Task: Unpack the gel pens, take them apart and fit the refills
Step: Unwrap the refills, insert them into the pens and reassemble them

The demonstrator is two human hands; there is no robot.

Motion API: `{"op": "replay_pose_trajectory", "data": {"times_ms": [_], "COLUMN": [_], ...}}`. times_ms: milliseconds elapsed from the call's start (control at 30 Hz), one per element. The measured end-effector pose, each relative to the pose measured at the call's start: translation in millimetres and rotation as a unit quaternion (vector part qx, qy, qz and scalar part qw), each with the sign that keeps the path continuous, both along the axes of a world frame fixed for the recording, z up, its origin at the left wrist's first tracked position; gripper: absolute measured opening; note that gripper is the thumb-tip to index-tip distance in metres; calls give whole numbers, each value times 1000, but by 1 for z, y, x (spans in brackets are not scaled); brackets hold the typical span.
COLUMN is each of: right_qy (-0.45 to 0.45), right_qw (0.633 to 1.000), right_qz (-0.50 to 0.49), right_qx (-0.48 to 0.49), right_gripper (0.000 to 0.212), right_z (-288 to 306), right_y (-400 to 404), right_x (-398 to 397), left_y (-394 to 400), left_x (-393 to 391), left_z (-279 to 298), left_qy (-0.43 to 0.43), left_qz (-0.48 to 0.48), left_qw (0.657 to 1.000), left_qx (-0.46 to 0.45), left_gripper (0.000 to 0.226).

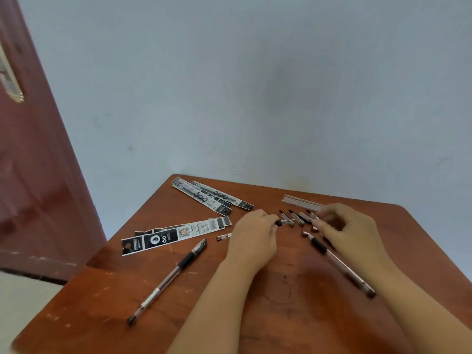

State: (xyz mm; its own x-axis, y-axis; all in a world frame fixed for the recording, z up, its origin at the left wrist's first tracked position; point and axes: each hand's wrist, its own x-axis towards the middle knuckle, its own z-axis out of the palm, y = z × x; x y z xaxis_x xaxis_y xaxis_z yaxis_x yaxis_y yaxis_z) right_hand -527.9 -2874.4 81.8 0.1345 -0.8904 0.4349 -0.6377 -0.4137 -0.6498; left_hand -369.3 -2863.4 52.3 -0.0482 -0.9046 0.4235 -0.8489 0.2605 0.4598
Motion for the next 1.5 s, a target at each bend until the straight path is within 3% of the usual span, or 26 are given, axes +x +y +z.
{"op": "replay_pose_trajectory", "data": {"times_ms": [200, 333, 833, 1500], "right_qy": [15, -28, -69, -34], "right_qw": [1000, 1000, 998, 995], "right_qz": [-3, 7, 1, 86], "right_qx": [-27, -10, -10, -23], "right_gripper": [13, 14, 11, 14], "right_z": [-27, -28, -32, -38], "right_y": [1, 0, -1, -5], "right_x": [-13, -12, -13, -15], "left_y": [2, 1, 3, 6], "left_x": [-7, -11, -13, -16], "left_z": [-2, -4, -6, -4], "left_qy": [-9, -14, -4, 14], "left_qz": [-40, -65, -78, -117], "left_qw": [999, 998, 997, 993], "left_qx": [-1, 4, 8, 3], "left_gripper": [30, 30, 28, 28]}}
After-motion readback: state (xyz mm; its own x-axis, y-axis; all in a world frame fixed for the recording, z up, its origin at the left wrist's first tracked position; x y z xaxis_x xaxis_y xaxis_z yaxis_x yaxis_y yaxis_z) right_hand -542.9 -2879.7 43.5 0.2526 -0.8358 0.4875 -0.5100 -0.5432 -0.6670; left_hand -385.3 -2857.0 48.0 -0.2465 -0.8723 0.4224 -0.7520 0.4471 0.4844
